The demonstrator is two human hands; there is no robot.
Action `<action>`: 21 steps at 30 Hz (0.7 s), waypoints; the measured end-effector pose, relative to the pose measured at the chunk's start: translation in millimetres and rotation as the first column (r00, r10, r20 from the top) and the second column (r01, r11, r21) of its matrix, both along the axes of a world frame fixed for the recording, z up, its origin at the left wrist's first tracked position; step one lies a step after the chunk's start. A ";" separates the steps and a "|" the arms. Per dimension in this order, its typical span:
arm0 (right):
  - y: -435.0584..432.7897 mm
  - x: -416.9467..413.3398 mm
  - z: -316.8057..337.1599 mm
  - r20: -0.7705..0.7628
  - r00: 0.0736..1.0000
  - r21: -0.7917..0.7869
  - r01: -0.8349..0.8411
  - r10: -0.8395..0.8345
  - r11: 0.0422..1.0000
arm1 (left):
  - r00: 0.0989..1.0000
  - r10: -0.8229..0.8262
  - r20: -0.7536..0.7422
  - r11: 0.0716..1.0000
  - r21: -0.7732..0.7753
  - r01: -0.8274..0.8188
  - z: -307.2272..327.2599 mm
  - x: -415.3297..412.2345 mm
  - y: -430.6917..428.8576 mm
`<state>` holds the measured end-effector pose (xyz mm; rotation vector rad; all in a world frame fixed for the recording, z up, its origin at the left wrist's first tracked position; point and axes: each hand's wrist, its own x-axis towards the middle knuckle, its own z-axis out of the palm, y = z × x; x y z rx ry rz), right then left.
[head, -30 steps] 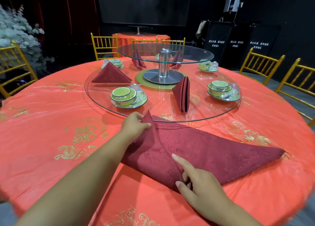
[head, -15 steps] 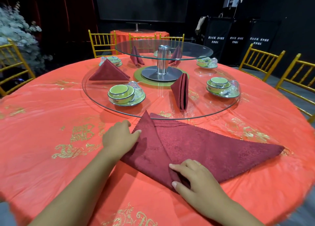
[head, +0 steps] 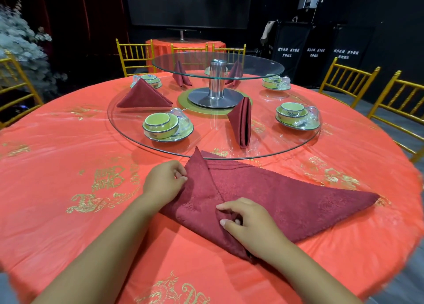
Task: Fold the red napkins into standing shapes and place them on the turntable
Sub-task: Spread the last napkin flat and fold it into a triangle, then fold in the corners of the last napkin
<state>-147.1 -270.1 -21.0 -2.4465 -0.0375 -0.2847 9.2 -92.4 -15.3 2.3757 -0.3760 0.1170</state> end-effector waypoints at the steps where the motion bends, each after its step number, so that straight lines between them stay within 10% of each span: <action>1: -0.3 2.4 0.1 0.003 1.000 -0.004 0.002 -0.002 1.000 | 1.000 0.003 0.023 1.000 -0.005 -0.003 -0.3 0.5 -1.4; 14: -0.4 1.9 -11.5 0.158 0.983 -0.102 0.108 -0.091 0.989 | 0.870 -0.112 0.480 0.993 0.029 0.113 15.9 -39.8 -16.9; 21: 0.7 0.1 -11.7 0.125 0.986 -0.156 0.133 -0.114 0.979 | 0.886 -0.365 0.285 0.900 0.352 0.257 -5.7 -67.1 -13.2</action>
